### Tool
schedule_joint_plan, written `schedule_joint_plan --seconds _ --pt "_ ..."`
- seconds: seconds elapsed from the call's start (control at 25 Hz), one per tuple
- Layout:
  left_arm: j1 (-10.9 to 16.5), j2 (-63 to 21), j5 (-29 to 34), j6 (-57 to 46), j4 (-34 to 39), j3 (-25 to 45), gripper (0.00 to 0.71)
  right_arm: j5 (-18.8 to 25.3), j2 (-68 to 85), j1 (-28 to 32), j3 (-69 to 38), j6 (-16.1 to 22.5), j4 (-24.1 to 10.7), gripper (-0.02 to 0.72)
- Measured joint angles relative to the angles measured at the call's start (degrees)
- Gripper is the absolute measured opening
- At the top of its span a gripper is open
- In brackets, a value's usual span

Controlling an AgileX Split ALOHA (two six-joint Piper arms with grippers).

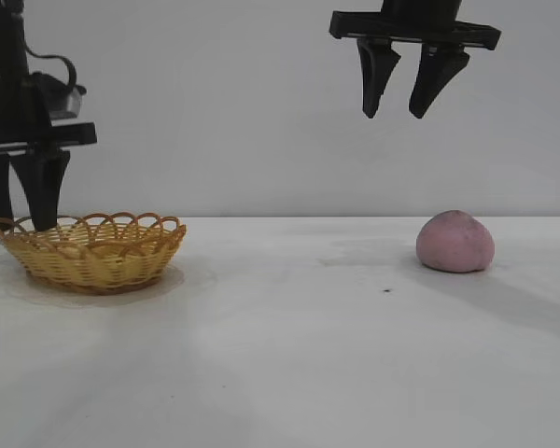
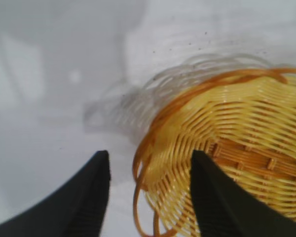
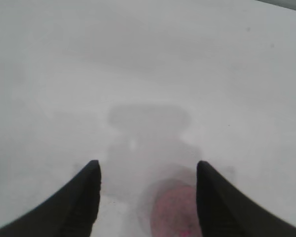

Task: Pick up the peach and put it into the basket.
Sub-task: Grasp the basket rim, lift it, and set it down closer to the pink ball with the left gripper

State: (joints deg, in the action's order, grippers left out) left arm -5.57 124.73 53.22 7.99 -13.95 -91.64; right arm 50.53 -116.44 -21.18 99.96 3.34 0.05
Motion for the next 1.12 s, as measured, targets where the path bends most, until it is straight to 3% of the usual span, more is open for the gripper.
schedule_joint_plan --seconds 0.04,0.08,0.2,0.36,0.48,0.56,0.72,0.8,0.84,1.0,1.12 --pt "0.0 -0.3 -0.6 0.1 -2.4 0.0 0.067 0.0 0.0 0.0 0.0 0.0 0.0 0.403" --pt "0.0 -0.8 -1.3 0.4 -4.8 0.3 0.0 0.0 0.0 0.0 0.0 0.0 0.0 0.403" --pt "0.0 -3.8 -5.1 3.9 -16.8 4.5 0.0 0.0 0.0 0.0 0.0 0.0 0.0 0.403" --pt "-0.4 -11.7 -15.9 9.7 -35.8 20.2 0.0 0.1 0.0 0.0 0.0 0.1 0.0 0.403" --pt "-3.2 -17.3 -23.7 17.8 -50.8 31.6 0.0 0.1 -0.1 0.0 0.0 0.1 0.0 0.403" --pt "-5.9 -18.6 -26.9 21.0 -56.1 36.1 0.0 0.0 -0.1 0.0 0.0 0.1 0.4 0.403" --pt "-8.8 -18.3 -29.7 22.6 -58.8 39.7 0.0 -0.1 -0.2 0.0 0.0 0.1 0.4 0.403" --pt "-9.2 -17.9 -30.0 22.6 -59.3 39.8 0.0 -0.1 -0.2 0.0 0.0 0.1 0.4 0.403" --pt "-9.3 -17.6 -30.4 22.6 -59.6 39.8 0.067 -0.1 -0.2 0.0 0.0 0.1 0.5 0.403" --pt "-9.3 -16.1 -30.9 22.6 -60.1 39.9 0.067 -0.1 -0.2 0.0 0.0 0.1 0.5 0.403" --pt "-9.3 -15.8 -30.9 22.7 -60.1 39.9 0.19 -0.1 -0.2 0.0 0.0 0.1 0.5 0.403"
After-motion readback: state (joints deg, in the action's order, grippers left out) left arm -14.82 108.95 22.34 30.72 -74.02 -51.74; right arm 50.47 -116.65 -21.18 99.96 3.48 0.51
